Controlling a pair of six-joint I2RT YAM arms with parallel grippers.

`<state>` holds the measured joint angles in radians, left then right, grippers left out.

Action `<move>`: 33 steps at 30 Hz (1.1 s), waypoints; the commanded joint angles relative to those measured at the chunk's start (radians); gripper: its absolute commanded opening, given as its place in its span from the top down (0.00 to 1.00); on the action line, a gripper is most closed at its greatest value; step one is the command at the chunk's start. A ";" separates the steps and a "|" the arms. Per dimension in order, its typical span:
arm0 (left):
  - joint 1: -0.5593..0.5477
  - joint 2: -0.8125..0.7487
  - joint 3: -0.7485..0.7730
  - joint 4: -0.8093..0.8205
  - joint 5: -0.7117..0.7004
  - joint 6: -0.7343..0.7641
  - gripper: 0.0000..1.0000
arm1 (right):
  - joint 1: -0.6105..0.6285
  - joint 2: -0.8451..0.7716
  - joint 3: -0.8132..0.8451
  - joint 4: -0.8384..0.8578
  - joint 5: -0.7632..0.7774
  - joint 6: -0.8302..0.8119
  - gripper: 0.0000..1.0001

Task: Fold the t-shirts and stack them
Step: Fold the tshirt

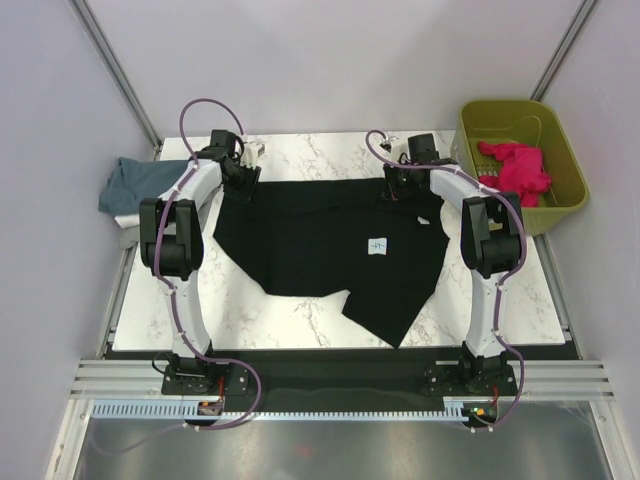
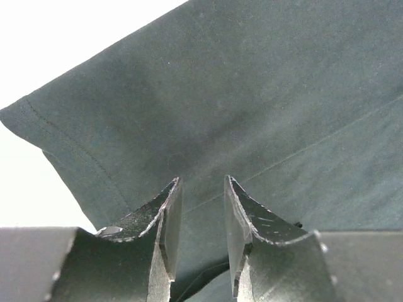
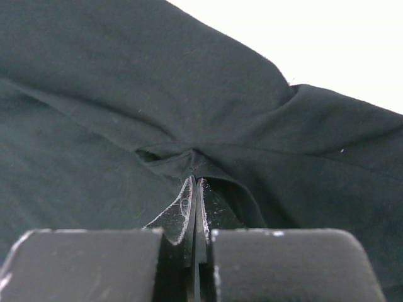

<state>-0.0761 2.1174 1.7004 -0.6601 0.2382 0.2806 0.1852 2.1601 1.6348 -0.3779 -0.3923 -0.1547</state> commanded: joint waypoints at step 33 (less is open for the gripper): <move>0.001 0.183 0.283 -0.121 0.003 -0.044 0.60 | -0.089 -0.050 -0.001 0.048 0.141 0.058 0.61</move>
<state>-0.0761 2.2570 1.9213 -0.7124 0.2447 0.2630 0.1078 2.0621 1.5570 -0.3336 -0.2626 -0.1070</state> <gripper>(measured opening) 0.402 0.382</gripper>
